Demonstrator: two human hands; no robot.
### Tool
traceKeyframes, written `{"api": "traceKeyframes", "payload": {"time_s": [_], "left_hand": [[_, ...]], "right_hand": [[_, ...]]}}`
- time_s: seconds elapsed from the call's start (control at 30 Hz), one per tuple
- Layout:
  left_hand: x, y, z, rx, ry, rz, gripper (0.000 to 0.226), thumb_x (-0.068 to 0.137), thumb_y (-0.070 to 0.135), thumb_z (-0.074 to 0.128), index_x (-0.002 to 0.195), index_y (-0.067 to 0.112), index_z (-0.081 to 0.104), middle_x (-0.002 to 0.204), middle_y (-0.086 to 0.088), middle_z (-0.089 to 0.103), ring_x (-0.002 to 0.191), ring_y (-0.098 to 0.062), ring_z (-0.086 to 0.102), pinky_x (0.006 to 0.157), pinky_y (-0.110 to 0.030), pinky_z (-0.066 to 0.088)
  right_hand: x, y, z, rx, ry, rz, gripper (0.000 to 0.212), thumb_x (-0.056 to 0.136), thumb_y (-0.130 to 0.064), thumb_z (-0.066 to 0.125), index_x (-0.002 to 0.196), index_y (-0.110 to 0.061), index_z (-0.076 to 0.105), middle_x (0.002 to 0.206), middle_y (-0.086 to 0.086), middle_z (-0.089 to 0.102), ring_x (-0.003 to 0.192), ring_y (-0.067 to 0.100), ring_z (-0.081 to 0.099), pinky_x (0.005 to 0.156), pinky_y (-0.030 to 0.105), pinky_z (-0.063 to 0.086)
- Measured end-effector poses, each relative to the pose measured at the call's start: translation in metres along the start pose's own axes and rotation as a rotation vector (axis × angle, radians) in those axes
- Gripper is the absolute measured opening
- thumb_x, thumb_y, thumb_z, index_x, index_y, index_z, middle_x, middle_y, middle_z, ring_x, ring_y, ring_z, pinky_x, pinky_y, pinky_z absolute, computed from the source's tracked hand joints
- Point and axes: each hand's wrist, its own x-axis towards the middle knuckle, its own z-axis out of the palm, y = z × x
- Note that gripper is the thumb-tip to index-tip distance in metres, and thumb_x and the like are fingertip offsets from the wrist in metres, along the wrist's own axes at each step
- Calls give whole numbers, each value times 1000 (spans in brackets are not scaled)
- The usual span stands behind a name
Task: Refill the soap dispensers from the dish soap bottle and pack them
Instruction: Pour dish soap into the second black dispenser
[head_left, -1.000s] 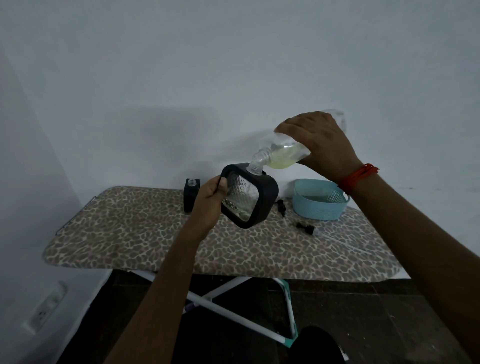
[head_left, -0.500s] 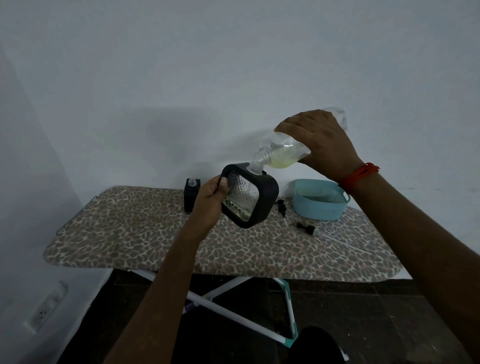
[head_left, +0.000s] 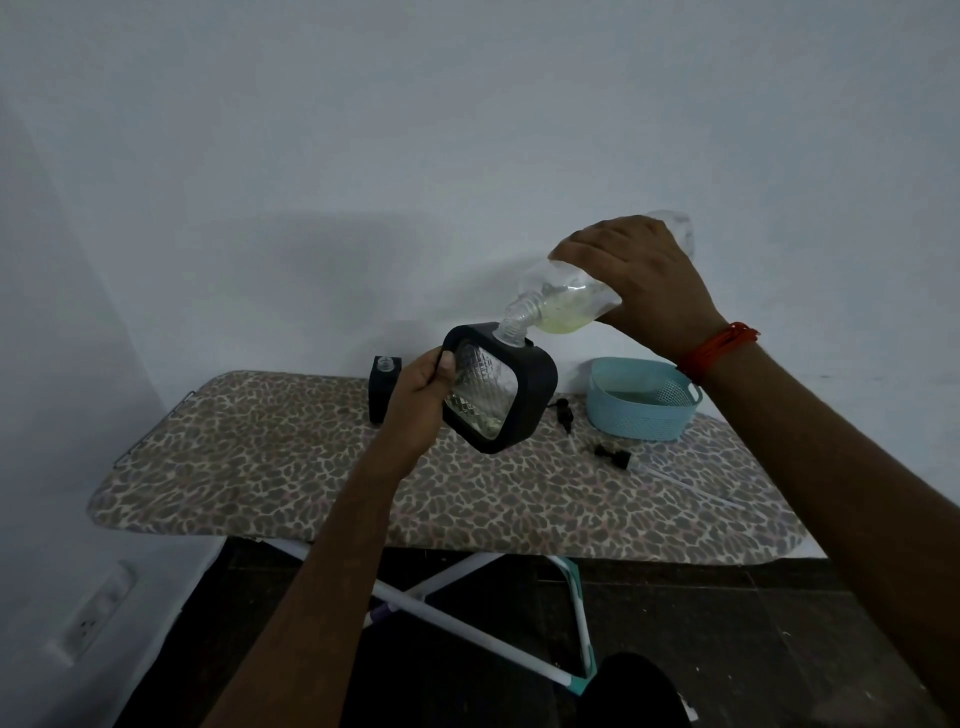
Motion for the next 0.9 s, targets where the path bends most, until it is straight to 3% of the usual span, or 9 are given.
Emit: {"api": "traceKeyframes", "payload": {"time_s": [0.27,0.43,0.7,0.9], "left_hand": [[1,0,-1,-21,4,11,32,106,22,35,108,9,64,99,-1,70,95,-9,66,83,-24,52],[1,-1,-1,-26,2,7,32,106,22,34,109,10,64,98,1,70,93,-6,66,82,-22,52],[2,-4,-2,-16,12,3,36,106,23,35,118,4,62,107,-4,70,103,-15,66,90,-28,53],[-1,-2,-1,-11,15,11,32,106,19,33,113,6,62,100,3,69,93,1,66,80,-16,50]], "right_hand": [[1,0,1,6,-2,-4,43,86,-19,72,128,-18,63,126,2,65,116,27,58,102,42,37],[2,0,3,1,2,-7,42,87,-19,72,128,-18,63,126,3,65,116,27,59,103,42,37],[1,-2,6,-8,14,-1,40,87,-20,73,127,-18,64,125,2,66,115,26,59,101,41,38],[1,-3,6,-7,20,-7,38,89,-19,70,127,-18,64,125,1,66,115,27,59,101,42,39]]}}
